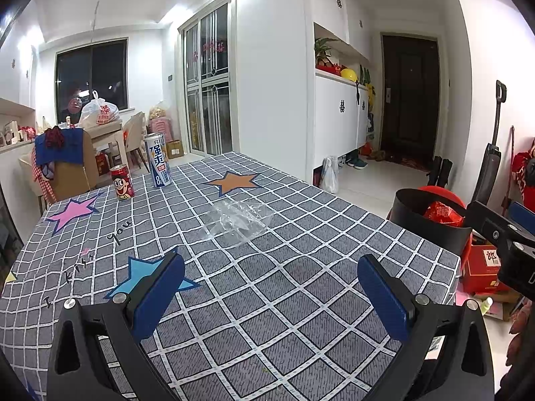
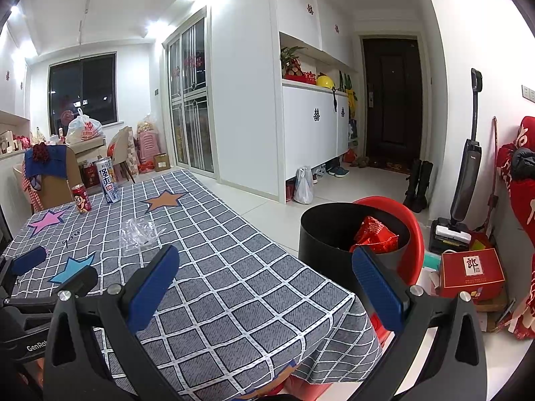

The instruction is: Collect trash

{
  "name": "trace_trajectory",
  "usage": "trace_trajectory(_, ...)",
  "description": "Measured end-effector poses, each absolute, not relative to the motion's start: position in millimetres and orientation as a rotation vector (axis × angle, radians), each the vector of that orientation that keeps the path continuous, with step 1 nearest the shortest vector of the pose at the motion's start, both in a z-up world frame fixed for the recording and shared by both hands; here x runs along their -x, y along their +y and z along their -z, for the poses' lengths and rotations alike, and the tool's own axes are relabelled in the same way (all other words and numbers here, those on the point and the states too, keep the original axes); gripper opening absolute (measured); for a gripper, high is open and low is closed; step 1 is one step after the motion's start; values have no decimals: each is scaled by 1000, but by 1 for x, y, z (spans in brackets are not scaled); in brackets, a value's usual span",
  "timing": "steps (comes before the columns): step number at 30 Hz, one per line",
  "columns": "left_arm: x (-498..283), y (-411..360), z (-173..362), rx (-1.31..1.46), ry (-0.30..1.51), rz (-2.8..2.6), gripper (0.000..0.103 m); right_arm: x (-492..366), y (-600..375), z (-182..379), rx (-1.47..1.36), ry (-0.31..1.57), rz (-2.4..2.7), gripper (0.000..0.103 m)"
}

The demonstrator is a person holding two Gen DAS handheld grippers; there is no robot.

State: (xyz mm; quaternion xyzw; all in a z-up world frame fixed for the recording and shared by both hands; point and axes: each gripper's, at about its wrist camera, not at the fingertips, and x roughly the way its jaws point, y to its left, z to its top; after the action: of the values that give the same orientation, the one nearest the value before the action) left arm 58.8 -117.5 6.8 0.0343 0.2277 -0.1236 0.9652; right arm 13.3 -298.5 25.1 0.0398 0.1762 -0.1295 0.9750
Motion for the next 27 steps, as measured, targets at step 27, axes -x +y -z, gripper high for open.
trace_trajectory(27,-59,-117,-4,-70,470,252,103,-13,-299,-25,-81,356,261,103)
